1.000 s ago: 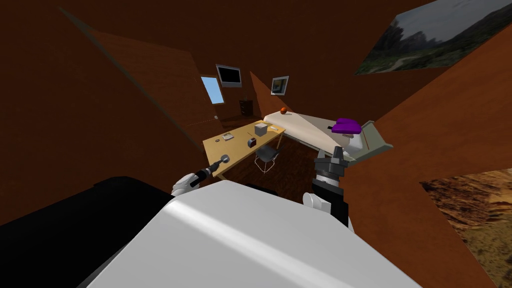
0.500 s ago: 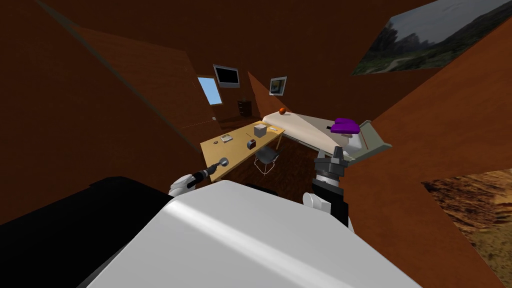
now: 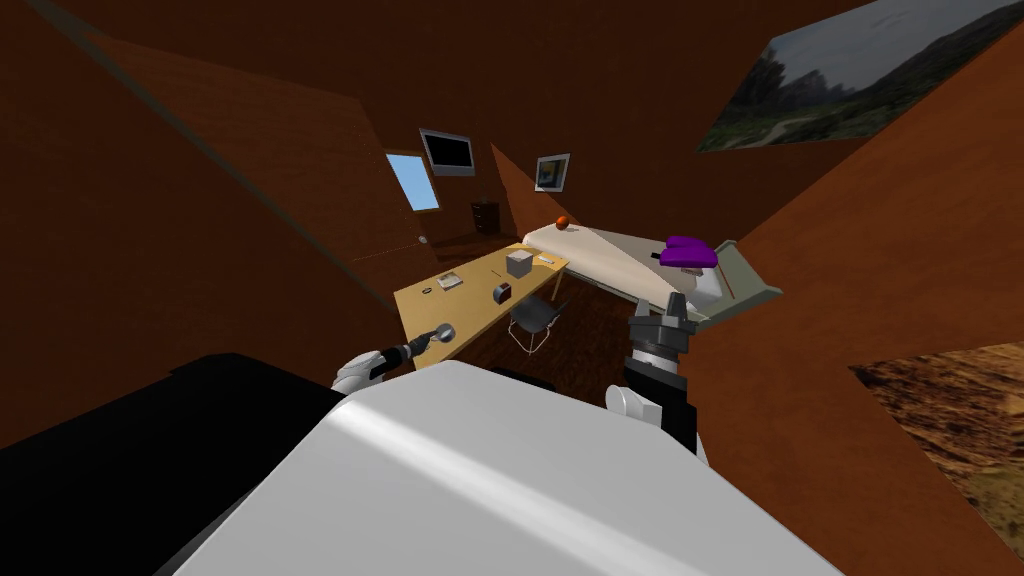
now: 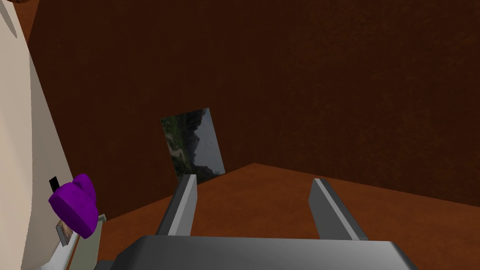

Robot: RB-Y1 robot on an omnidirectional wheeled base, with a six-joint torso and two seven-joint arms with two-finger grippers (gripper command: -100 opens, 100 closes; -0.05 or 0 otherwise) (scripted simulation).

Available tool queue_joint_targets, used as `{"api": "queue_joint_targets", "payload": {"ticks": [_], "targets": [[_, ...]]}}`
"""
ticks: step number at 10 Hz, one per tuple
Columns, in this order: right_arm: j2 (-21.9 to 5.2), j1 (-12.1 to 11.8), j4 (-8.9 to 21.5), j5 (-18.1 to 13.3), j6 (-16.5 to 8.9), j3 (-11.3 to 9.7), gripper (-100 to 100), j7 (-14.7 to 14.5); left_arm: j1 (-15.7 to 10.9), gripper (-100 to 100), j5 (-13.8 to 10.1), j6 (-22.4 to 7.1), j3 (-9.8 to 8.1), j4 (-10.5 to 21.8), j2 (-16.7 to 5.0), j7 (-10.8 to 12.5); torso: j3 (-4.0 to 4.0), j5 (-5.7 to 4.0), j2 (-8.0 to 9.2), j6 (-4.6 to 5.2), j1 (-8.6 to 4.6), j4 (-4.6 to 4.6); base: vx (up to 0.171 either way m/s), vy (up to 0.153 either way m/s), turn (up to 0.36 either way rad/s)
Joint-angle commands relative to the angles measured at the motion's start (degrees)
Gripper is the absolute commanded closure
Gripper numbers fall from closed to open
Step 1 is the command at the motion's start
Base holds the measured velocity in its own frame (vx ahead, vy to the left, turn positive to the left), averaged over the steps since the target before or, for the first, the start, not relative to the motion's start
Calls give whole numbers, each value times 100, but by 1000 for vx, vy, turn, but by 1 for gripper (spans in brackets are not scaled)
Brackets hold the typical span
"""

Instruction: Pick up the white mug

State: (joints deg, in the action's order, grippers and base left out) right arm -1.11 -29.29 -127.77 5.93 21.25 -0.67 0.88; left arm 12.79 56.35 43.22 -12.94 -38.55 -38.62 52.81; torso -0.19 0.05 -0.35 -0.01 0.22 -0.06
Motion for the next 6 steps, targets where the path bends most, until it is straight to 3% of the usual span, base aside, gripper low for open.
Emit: {"api": "queue_joint_targets", "payload": {"ticks": [1,2,3,4,5,6], "targets": [[0,0,0,0,0,0,0,0,-61,-100,68,70,20,210,-31,98,0,0,0,0,0,0,62,49,-31],[0,0,0,0,0,0,0,0,-55,-100,41,44,10,155,-25,61,3,-1,6,-1,-4,1,24,21,-8],[0,1,0,0,0,0,0,0,-62,0,44,58,10,175,-27,67,10,-2,19,-1,-14,4,5,5,0],[1,1,0,0,0,-1,0,0,-152,-100,-85,-92,106,267,118,-114,16,-4,28,-1,-21,6,26,35,-53],[0,1,0,0,0,-1,0,0,-191,-100,-140,-156,147,308,180,-191,14,-2,23,1,-13,5,43,73,-59],[0,1,0,0,0,0,0,0,-188,-100,-95,-80,119,311,120,-123,11,0,18,0,0,4,20,37,-15]]}}
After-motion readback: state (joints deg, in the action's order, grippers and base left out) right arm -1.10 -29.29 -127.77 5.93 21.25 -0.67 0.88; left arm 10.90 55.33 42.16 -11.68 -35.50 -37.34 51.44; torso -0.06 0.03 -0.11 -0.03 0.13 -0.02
